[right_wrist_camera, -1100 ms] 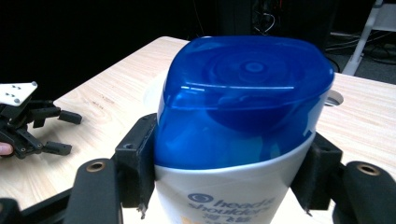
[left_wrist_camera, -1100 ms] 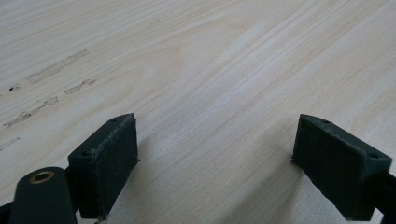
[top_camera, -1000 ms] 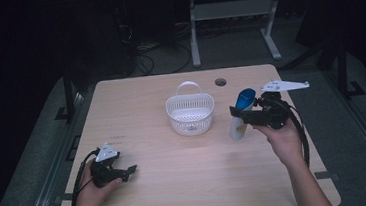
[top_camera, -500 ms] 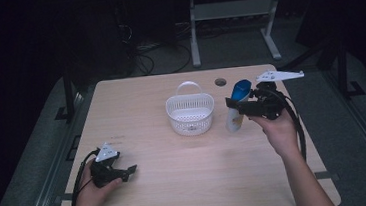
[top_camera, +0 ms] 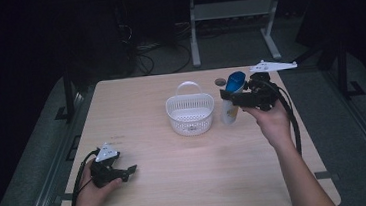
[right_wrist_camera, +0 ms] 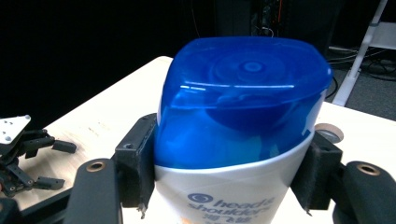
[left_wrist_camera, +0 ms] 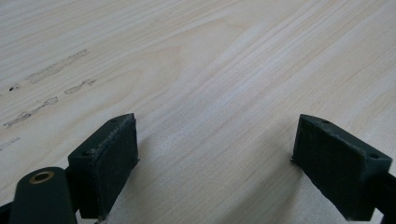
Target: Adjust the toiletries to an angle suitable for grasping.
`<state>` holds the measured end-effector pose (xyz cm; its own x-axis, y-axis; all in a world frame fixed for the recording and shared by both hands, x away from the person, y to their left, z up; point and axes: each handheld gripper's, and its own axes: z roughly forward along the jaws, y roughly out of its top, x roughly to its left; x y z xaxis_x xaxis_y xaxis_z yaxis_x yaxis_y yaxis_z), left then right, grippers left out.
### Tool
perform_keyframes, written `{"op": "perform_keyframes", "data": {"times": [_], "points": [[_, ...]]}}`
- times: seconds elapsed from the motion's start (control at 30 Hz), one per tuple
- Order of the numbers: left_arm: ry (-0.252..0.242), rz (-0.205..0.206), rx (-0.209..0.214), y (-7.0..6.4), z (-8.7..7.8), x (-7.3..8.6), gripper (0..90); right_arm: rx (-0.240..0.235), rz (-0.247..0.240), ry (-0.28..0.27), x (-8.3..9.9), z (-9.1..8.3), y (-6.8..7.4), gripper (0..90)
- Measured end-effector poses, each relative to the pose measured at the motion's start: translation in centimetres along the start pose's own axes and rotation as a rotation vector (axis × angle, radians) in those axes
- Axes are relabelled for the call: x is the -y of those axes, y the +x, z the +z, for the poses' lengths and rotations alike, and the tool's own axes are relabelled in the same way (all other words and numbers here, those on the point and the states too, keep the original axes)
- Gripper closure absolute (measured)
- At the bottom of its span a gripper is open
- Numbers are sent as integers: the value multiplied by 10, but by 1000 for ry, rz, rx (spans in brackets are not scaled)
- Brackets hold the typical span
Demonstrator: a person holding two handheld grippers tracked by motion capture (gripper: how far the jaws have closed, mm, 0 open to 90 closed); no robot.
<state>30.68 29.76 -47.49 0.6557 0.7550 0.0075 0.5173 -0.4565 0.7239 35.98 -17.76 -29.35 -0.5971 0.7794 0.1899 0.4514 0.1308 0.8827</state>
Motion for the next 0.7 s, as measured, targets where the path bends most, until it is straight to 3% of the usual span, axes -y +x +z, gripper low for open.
{"op": "perform_keyframes", "data": {"times": [0.7], "points": [[-1, 4, 7, 0, 0, 0, 137, -12, -35, -19, -29, 38, 5, 344]]}}
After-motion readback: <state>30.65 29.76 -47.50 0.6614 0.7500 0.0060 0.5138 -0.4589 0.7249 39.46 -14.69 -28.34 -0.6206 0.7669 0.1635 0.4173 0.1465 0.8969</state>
